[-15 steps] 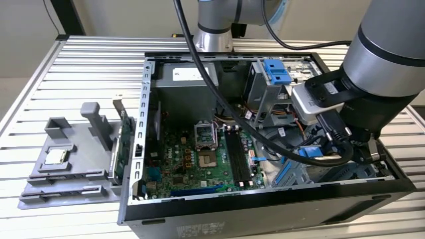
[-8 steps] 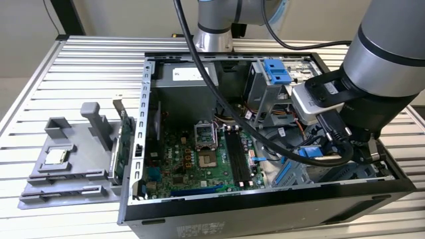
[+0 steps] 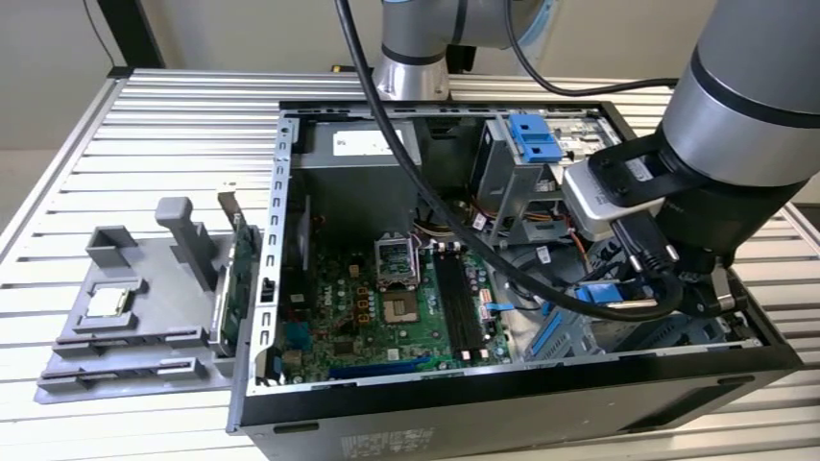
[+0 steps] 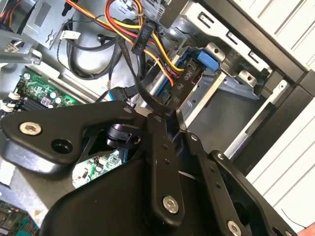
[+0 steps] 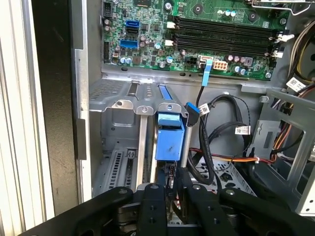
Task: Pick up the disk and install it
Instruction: 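Insert the second disk wire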
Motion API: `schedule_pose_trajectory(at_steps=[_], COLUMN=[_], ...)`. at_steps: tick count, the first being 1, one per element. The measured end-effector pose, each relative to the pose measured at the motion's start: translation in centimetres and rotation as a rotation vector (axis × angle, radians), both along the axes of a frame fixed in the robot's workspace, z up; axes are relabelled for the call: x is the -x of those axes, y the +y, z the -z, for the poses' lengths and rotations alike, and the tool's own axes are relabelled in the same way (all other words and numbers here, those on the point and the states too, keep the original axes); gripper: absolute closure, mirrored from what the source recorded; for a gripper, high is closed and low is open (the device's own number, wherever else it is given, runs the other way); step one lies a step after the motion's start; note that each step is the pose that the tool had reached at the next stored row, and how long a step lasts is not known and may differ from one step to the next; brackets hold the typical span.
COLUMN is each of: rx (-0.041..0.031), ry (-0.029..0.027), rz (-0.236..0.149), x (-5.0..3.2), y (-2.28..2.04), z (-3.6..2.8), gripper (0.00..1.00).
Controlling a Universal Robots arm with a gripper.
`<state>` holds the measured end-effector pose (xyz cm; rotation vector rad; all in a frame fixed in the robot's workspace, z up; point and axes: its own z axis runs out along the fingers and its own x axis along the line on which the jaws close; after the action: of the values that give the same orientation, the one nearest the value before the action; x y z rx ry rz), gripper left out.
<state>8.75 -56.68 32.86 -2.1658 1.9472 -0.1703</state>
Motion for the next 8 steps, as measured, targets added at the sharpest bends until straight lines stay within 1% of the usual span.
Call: schedule_pose_trajectory(at_steps=[5,8], rx=[0.0002,0.0002], ry=[0.0000,0.0000], rz=[0.000,0.000], x=[0.00,0.00], y=[0.00,0.00], z=[-0.64,-0.85], gripper=[0.00,0.00])
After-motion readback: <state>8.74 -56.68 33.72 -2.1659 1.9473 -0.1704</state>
